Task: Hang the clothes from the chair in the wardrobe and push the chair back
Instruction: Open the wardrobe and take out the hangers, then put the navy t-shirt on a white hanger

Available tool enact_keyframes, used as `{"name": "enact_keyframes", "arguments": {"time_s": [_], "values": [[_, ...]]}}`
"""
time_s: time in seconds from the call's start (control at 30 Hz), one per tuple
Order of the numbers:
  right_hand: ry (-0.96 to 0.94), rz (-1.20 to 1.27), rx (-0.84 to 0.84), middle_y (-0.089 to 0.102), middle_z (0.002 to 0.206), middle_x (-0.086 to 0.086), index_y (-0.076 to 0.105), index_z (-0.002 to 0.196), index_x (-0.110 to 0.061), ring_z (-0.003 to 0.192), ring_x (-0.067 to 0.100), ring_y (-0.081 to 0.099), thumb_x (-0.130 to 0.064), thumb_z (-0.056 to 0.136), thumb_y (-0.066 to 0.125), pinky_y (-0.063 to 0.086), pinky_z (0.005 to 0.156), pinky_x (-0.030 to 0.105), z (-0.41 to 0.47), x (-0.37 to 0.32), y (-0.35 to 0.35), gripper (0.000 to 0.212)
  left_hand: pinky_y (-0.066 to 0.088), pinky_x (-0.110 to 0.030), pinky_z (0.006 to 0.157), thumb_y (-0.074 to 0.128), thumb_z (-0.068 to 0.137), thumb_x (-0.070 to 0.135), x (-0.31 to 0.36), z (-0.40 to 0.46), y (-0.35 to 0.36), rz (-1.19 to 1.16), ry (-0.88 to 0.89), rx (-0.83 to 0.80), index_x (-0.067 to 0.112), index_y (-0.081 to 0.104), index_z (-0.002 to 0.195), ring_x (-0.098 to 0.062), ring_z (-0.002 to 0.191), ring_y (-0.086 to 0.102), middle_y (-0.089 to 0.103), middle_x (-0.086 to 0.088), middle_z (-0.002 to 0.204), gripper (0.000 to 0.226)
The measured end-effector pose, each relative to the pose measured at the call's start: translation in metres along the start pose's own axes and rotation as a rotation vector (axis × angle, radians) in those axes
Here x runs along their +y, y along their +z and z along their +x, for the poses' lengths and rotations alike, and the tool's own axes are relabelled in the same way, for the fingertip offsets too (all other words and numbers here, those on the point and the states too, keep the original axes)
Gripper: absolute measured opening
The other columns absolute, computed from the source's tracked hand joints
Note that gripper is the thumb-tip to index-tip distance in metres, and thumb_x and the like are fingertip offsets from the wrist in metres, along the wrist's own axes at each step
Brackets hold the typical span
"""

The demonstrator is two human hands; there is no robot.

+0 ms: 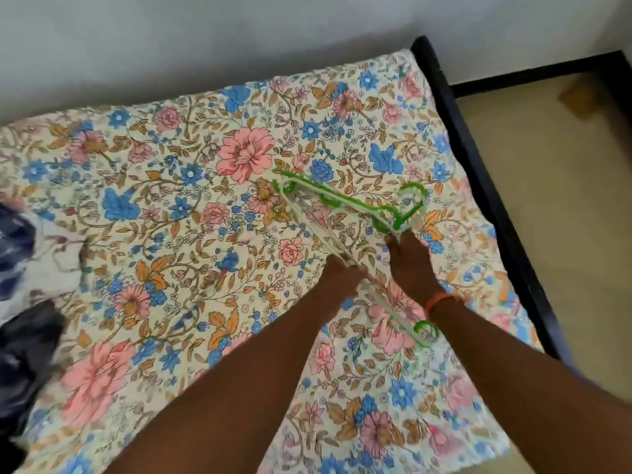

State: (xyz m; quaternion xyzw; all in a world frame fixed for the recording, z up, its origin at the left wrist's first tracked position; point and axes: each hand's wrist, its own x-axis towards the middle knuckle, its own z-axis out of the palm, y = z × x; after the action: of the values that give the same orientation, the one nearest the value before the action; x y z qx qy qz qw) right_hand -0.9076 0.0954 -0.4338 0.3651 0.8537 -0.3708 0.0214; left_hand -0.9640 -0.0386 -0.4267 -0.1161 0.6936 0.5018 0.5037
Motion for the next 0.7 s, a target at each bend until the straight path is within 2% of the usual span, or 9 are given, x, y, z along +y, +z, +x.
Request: {"name": "enact_keyframes", "arguments": {"time_s": [0.1,0.17,0.23,0.33,0.37,0.5,0.57,0.63,0.7], "values": [[-0.023,-0.033,0.050,0.047,0.067,0.001,0.046,0.095,-0.006,0.055,0.017,0.044,-0.025,0.105,0.043,0.026,0.049,0.033,0.043,0.013,-0.008,0.021,0.037,-0.010,0.040,0.050,0.096,0.016,0.025,0.034,0.013,-0.042,-0.043,-0.187,0.014,0.043,0.079,-0.006,0.047,0.050,0.043,-0.001,0.071,0.019],[-0.018,-0.060,0.067,0.043,0.064,-0.001,0.040,0.093,-0.007,0.053,0.013,0.041,-0.028,0.105,0.042,0.021,0.046,0.031,0.064,0.028,-0.009,0.024,0.050,-0.017,0.057,0.053,0.098,0.010,0.027,0.063,0.022,0.033,-0.011,-0.167,0.007,0.049,0.099,-0.006,0.059,0.057,0.051,-0.003,0.081,0.005],[-0.007,-0.087,0.068,0.042,0.064,-0.001,0.038,0.093,-0.007,0.053,0.013,0.041,-0.032,0.104,0.041,0.021,0.045,0.028,0.073,0.046,-0.008,0.027,0.051,-0.027,0.067,0.059,0.096,0.008,0.023,0.079,0.028,0.116,-0.012,-0.151,0.005,0.040,0.117,-0.016,0.079,0.056,0.053,-0.009,0.099,0.029],[0.016,-0.101,0.125,0.046,0.068,0.003,0.040,0.094,-0.007,0.055,0.019,0.043,-0.029,0.104,0.043,0.021,0.047,0.029,0.076,0.065,0.001,0.024,0.052,-0.035,0.076,0.072,0.087,0.007,0.010,0.091,0.037,0.206,0.036,-0.073,0.007,0.030,0.136,-0.027,0.110,0.053,0.042,-0.016,0.126,0.064],[0.023,-0.117,0.158,0.050,0.075,0.008,0.043,0.095,-0.005,0.062,0.024,0.044,-0.026,0.104,0.045,0.024,0.051,0.031,0.077,0.066,0.004,0.022,0.051,-0.035,0.081,0.071,0.088,0.008,0.008,0.094,0.039,0.201,0.035,-0.072,0.007,0.028,0.139,-0.028,0.115,0.050,0.039,-0.015,0.129,0.068],[0.073,-0.338,0.246,0.049,0.114,0.027,0.052,0.109,0.007,0.100,0.040,0.049,-0.020,0.097,0.054,0.037,0.082,0.044,0.080,0.060,0.013,0.030,0.049,-0.034,0.077,0.072,0.087,0.016,0.010,0.100,0.035,0.255,0.015,-0.110,0.005,0.028,0.139,-0.028,0.111,0.049,0.040,-0.017,0.129,0.069],[0.151,-0.401,0.262,0.046,0.122,0.028,0.048,0.118,0.006,0.109,0.044,0.048,-0.027,0.095,0.058,0.041,0.088,0.048,0.075,0.047,0.013,0.041,0.052,-0.037,0.088,0.075,0.084,0.014,0.005,0.089,0.026,0.359,0.112,-0.118,0.008,0.028,0.143,-0.031,0.123,0.047,0.038,-0.016,0.135,0.076],[0.216,-0.405,0.281,0.045,0.127,0.026,0.044,0.124,0.002,0.115,0.045,0.047,-0.033,0.092,0.061,0.042,0.092,0.052,0.066,0.031,0.012,0.051,0.050,-0.035,0.096,0.071,0.086,0.010,-0.004,0.072,0.013,0.398,0.161,-0.121,0.013,0.027,0.150,-0.030,0.133,0.039,0.025,-0.011,0.143,0.078],[0.286,-0.381,0.306,0.043,0.131,0.025,0.040,0.131,-0.001,0.121,0.046,0.043,-0.034,0.091,0.062,0.040,0.098,0.055,0.051,0.013,0.012,0.056,0.047,-0.033,0.098,0.067,0.089,0.012,-0.018,0.053,-0.009,0.402,0.204,-0.084,0.008,0.041,0.144,-0.029,0.130,0.042,0.027,-0.014,0.143,0.061]]}}
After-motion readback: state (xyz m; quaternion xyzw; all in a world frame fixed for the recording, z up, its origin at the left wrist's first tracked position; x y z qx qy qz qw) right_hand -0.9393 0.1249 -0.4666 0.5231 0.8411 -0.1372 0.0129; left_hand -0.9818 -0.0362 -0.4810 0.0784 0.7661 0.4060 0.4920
